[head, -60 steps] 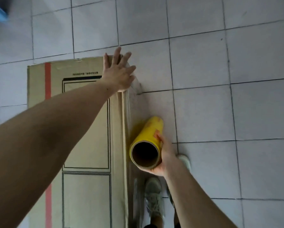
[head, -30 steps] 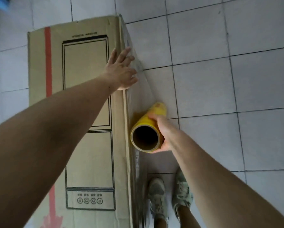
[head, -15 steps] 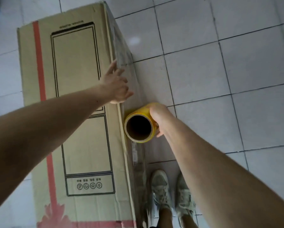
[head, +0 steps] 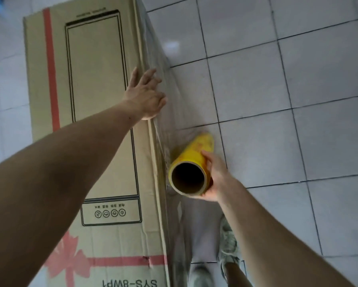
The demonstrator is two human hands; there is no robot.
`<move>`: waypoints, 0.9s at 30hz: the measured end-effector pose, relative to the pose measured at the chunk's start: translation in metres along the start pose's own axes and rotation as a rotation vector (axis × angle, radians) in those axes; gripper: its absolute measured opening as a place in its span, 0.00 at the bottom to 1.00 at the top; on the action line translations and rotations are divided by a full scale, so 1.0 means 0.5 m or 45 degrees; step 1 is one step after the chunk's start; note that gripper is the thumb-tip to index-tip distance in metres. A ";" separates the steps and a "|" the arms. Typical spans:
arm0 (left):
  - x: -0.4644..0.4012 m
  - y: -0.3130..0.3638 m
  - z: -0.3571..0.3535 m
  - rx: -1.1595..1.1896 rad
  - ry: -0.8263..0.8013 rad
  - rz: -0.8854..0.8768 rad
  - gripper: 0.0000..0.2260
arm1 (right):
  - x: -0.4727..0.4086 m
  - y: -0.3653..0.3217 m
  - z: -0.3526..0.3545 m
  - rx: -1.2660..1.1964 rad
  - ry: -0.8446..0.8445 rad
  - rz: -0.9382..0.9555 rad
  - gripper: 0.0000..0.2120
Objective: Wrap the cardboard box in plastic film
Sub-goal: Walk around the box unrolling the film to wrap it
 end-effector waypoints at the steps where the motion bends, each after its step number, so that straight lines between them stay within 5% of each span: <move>1: 0.000 0.001 0.003 0.006 -0.008 -0.005 0.21 | -0.007 0.027 0.026 -0.137 -0.038 -0.038 0.28; 7: 0.010 0.008 0.016 -0.175 -0.148 0.023 0.25 | -0.020 0.114 0.041 -0.353 -0.169 -0.195 0.28; 10: 0.038 0.032 0.017 -0.509 -0.234 -0.089 0.27 | 0.021 0.064 -0.016 -0.052 0.031 -0.058 0.17; 14: 0.115 0.084 -0.028 -0.645 -0.246 -0.423 0.27 | 0.045 -0.024 -0.058 0.888 0.470 0.441 0.17; 18: 0.130 0.081 -0.045 -0.555 -0.177 -0.371 0.30 | 0.054 -0.045 -0.092 1.164 0.402 0.550 0.23; 22: 0.129 0.078 -0.049 -0.549 -0.156 -0.290 0.32 | 0.027 0.010 -0.089 0.897 0.320 0.411 0.31; 27: 0.121 0.082 -0.048 -0.581 -0.170 -0.254 0.35 | 0.017 0.134 0.009 0.241 0.162 0.186 0.27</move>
Point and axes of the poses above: each hand's wrist, its own x-axis away from the middle knuckle, its own z-axis out of the back of the hand, y = z × x, the point moved 1 cm from there along -x, towards the middle knuckle, and after that the axes turned 7 degrees about x, right-handed, at the moved point
